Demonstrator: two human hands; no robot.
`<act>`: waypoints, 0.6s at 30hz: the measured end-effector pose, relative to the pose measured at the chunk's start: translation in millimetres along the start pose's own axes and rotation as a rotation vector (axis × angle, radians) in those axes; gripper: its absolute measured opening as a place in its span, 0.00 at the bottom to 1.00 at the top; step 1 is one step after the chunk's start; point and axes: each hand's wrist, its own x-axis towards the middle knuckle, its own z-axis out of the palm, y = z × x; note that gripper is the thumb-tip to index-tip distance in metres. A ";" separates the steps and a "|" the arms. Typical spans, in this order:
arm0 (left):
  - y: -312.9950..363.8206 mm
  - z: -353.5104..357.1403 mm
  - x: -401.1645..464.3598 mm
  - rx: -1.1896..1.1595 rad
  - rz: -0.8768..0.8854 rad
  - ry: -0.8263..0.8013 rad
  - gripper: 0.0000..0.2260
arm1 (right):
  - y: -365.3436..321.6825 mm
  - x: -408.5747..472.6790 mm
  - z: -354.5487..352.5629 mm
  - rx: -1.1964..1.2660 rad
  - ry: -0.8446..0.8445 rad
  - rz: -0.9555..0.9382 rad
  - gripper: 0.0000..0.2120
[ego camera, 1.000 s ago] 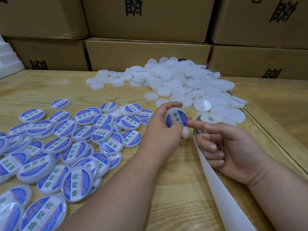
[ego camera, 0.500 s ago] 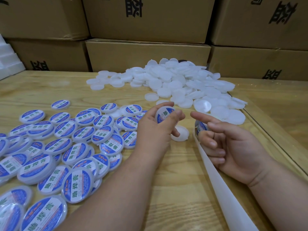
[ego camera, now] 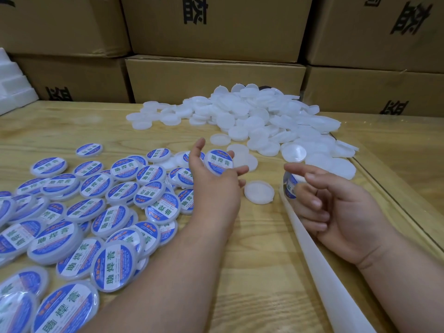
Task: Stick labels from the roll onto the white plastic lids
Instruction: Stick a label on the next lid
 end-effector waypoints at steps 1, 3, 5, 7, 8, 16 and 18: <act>0.0 0.0 0.4 -0.013 0.006 0.025 0.33 | -0.1 0.1 -1.0 -0.008 0.030 -0.033 0.13; -0.3 0.2 1.3 -0.045 0.021 0.072 0.35 | -0.3 1.1 -2.9 -0.015 0.094 -0.088 0.12; 0.1 0.4 1.9 -0.096 0.029 0.106 0.37 | -0.7 2.0 -4.1 0.001 0.144 -0.118 0.12; 0.8 0.7 1.9 -0.144 0.029 0.131 0.36 | -0.9 2.8 -4.3 0.015 0.170 -0.130 0.13; 1.0 1.0 2.0 -0.163 0.027 0.138 0.36 | -0.8 3.0 -4.0 0.019 0.176 -0.131 0.13; 1.2 1.0 1.6 -0.154 0.018 0.154 0.32 | 0.8 3.3 -3.7 -0.030 0.204 -0.144 0.13; -3.1 1.7 0.8 0.013 0.055 0.105 0.26 | 1.2 2.4 -3.4 -0.083 0.232 -0.165 0.14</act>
